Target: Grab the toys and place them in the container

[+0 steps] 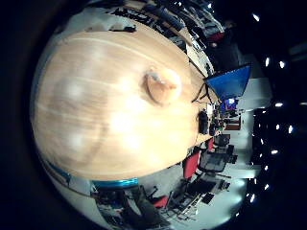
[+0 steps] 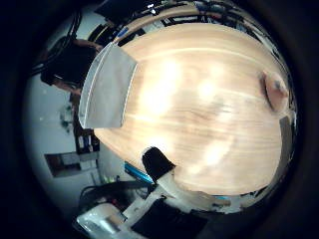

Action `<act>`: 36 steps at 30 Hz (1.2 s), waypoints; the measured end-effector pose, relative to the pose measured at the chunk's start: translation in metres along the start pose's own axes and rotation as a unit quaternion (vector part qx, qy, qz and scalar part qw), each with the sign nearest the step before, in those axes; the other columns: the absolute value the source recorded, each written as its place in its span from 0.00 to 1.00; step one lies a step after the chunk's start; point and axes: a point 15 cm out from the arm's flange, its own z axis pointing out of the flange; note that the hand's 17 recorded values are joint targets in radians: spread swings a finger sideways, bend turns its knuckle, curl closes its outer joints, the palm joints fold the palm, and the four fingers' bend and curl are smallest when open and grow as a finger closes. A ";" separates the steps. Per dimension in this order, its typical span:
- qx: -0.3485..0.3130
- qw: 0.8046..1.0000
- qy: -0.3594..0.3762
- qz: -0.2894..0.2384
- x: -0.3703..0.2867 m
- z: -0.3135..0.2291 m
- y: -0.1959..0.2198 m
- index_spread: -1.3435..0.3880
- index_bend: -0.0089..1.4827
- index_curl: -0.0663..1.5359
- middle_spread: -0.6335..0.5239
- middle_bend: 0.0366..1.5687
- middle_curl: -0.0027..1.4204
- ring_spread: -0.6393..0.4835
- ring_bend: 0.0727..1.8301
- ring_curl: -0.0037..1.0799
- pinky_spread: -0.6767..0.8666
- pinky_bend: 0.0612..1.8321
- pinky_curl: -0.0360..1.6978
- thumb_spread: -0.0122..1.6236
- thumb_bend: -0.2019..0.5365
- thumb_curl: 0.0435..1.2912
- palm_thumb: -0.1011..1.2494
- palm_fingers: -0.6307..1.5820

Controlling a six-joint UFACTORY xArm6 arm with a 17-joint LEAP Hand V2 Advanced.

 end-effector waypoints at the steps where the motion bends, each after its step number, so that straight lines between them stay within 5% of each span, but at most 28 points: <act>1: -0.003 1.000 -0.001 -0.001 -0.001 0.000 0.001 0.52 0.11 0.22 0.45 0.18 0.25 0.52 0.32 0.19 0.72 0.42 0.12 0.60 0.23 0.20 0.19 0.42; 16: -0.009 1.000 0.001 0.027 0.018 0.005 0.017 0.51 0.12 0.22 0.45 0.18 0.25 0.52 0.32 0.19 0.72 0.43 0.11 0.60 0.23 0.20 0.19 0.43; 36: -0.008 0.994 0.019 0.109 0.150 0.026 -0.009 0.51 0.12 0.22 0.43 0.20 0.26 0.51 0.33 0.18 0.71 0.44 0.09 0.60 0.23 0.20 0.19 0.43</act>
